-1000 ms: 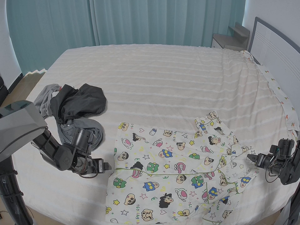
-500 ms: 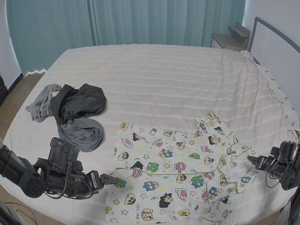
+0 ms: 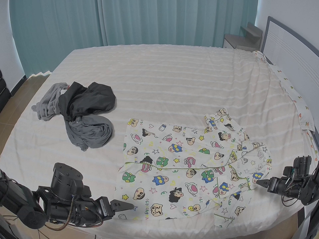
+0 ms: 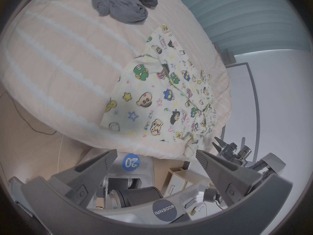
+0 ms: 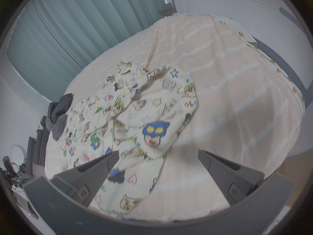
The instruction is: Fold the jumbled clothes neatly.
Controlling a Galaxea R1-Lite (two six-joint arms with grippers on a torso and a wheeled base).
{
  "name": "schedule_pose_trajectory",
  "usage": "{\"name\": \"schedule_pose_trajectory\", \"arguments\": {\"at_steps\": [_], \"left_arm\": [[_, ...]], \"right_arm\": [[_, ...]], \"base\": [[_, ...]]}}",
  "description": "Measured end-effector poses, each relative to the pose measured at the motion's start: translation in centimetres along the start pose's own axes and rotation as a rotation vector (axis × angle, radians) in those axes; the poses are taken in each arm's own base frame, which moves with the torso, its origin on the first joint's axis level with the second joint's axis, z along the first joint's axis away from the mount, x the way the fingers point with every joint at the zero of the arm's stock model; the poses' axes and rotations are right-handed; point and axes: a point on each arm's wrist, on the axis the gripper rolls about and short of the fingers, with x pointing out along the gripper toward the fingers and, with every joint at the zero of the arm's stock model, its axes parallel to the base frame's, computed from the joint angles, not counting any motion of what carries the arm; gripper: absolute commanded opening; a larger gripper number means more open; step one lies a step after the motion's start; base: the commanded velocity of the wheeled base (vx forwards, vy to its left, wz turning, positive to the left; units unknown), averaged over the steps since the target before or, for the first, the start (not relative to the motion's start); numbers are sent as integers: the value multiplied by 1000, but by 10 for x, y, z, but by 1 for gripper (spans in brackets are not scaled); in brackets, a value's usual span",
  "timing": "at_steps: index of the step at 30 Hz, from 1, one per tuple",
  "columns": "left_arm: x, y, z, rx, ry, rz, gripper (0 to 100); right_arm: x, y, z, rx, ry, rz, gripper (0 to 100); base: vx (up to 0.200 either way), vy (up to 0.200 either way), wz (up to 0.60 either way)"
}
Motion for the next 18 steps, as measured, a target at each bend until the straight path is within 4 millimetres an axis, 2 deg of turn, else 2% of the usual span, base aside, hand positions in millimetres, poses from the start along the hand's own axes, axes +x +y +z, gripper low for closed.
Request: {"name": "schedule_pose_trajectory", "arguments": {"at_steps": [4,13,18], "left_arm": [[13,4,2,-6,-30,52,100],[48,17,7,-15,-107,164,100],[70,18,15,-31,-234,169,100]], "right_arm": [[-3,4,-4,-7,44,14,100],[-5,13,-12,-23,125,88,100],[-2,16,-16,-31,150,102,100]], "base": [[-200,0,0],[0,0,0],[0,0,0]]}}
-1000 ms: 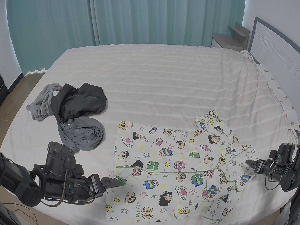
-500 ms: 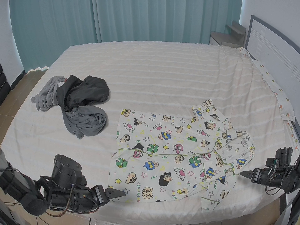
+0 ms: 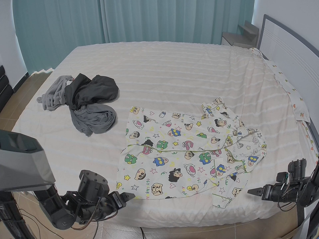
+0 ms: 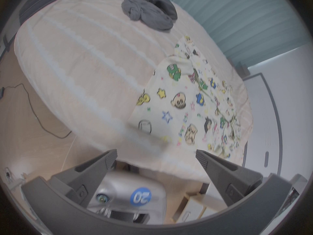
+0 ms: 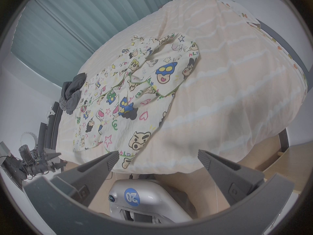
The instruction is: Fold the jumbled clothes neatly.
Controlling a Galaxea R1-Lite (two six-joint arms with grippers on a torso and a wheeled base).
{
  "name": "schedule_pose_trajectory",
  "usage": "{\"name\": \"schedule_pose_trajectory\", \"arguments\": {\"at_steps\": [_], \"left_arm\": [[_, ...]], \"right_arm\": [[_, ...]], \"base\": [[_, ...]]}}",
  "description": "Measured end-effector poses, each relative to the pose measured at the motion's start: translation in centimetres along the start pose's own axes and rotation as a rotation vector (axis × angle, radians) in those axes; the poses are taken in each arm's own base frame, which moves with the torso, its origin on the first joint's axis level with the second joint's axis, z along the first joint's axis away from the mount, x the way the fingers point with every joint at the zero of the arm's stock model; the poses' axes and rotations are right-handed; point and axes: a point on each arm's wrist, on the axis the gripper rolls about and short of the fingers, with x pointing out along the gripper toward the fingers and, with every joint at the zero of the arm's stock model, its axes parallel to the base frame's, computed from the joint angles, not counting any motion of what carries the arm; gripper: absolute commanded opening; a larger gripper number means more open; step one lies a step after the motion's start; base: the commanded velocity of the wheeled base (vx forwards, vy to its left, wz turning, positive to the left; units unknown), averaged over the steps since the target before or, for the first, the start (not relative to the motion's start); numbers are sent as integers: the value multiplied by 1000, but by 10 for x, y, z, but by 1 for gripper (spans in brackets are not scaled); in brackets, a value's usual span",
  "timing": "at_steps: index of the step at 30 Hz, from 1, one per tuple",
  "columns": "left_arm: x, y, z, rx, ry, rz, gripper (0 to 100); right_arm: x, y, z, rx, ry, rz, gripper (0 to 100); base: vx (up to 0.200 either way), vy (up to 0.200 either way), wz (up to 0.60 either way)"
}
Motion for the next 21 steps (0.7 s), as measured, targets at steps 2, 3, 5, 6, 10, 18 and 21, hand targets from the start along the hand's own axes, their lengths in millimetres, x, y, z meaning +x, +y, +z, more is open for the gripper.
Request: {"name": "schedule_pose_trajectory", "arguments": {"at_steps": [2,3,5,6,10,18,21], "left_arm": [[10,-2,2,-14,-58,-2,100],[15,-2,2,-20,-78,5,100],[26,-2,3,-30,-118,29,100],[31,-2,4,-34,-135,39,100],[50,-1,7,-43,-179,72,100],[65,-3,12,-50,-197,77,100],[67,-4,13,-52,-200,74,0]], "right_arm": [[1,1,-1,-2,6,2,100],[1,1,-1,-2,8,3,100],[2,1,-2,-5,14,5,100],[2,1,-2,-5,15,6,100],[3,3,-3,-12,25,13,100],[5,6,-5,-13,36,21,100],[5,6,-5,-10,40,22,100]], "base": [[0,0,0],[0,0,0],[0,0,0],[0,0,0],[0,0,0],[0,0,0],[0,0,0]]}}
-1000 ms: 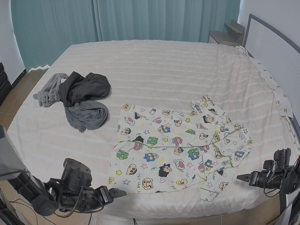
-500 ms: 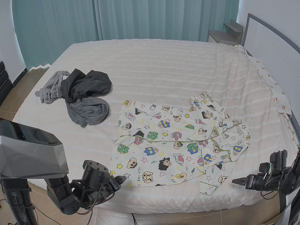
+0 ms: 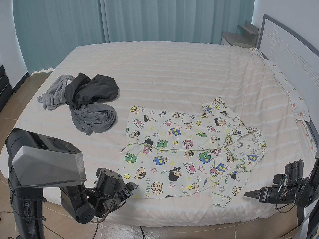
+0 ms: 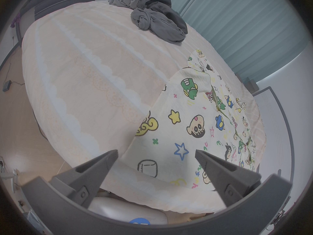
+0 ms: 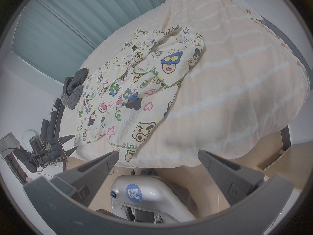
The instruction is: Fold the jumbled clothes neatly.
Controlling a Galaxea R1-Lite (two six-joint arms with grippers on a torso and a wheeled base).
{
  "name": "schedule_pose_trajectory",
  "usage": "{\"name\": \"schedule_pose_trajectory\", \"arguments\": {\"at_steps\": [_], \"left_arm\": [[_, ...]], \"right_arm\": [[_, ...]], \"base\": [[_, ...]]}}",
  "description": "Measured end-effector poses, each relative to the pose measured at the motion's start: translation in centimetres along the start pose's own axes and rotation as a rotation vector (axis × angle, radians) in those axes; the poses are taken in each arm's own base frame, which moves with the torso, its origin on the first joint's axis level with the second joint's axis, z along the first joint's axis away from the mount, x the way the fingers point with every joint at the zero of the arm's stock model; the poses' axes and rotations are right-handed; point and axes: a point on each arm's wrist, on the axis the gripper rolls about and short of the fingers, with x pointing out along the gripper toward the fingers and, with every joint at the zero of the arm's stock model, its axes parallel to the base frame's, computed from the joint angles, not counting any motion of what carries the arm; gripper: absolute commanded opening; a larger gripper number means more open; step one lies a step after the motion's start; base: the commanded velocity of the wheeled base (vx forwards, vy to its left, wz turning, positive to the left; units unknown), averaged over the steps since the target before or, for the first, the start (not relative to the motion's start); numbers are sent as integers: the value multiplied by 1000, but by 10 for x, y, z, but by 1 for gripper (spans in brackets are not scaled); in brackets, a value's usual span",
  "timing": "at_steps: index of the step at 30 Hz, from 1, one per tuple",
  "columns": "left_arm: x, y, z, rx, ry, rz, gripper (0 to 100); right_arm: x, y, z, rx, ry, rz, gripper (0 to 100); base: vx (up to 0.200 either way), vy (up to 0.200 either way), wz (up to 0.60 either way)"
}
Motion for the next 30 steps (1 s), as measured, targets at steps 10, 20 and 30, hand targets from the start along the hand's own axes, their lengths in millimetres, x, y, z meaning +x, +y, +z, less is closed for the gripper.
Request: {"name": "schedule_pose_trajectory", "arguments": {"at_steps": [10,20,30], "left_arm": [[1,0,0,-1,0,-2,0],[-10,3,19,-47,-49,-15,0],[-24,5,28,-65,-69,-25,0]], "right_arm": [[20,13,-3,-26,-1,64,100],[51,30,-16,6,10,130,100],[67,35,-32,-86,62,146,100]], "base": [[0,0,0],[0,0,0],[0,0,0]]}}
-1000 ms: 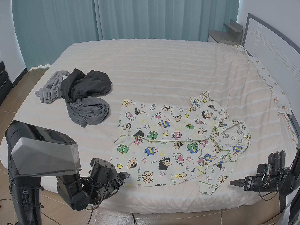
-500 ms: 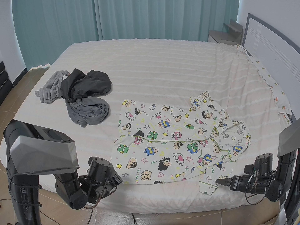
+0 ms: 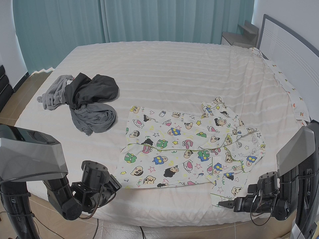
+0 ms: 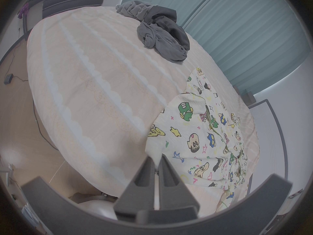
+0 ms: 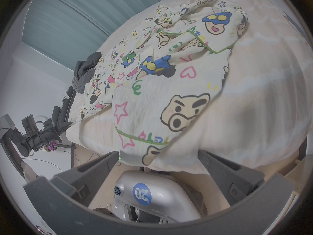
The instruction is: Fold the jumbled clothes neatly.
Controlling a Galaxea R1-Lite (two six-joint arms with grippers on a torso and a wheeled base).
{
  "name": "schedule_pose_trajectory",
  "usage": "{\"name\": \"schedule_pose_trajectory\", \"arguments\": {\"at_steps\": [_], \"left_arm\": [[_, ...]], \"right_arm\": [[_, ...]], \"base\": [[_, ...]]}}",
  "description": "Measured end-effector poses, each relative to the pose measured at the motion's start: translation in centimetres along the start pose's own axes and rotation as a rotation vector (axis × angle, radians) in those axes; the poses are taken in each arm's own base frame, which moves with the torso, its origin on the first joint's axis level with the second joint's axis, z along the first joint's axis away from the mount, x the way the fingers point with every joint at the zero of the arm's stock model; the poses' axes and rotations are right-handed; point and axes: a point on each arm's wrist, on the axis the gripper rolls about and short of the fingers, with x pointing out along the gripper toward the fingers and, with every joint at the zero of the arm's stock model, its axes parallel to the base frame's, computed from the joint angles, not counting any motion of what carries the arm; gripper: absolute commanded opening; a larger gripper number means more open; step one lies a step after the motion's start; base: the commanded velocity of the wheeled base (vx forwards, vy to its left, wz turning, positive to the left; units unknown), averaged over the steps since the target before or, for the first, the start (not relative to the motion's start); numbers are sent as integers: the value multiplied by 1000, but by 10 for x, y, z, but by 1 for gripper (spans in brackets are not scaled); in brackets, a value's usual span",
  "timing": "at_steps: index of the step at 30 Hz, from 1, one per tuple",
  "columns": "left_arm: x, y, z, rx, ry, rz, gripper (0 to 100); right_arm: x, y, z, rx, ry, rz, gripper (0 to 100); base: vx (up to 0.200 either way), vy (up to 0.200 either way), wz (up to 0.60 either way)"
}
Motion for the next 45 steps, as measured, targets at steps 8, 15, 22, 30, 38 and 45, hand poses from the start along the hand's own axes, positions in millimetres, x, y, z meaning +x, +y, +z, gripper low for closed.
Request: {"name": "schedule_pose_trajectory", "arguments": {"at_steps": [8,15,22,30,38,45], "left_arm": [[1,1,-1,0,5,3,0],[1,1,-2,0,4,-1,0],[2,2,-2,1,5,1,0],[0,5,-4,18,12,12,0],[-5,9,-6,70,12,12,0],[-13,16,-8,155,5,-3,0]], "right_arm": [[4,4,-5,-18,19,12,0],[5,5,-5,-13,22,16,0],[2,7,-3,18,-8,-7,0],[-7,11,-1,41,2,-33,0],[-32,19,4,42,14,-44,0],[-52,22,2,32,55,-69,0]], "base": [[0,0,0],[0,0,0],[0,0,0],[0,0,0],[0,0,0],[0,0,0]]}}
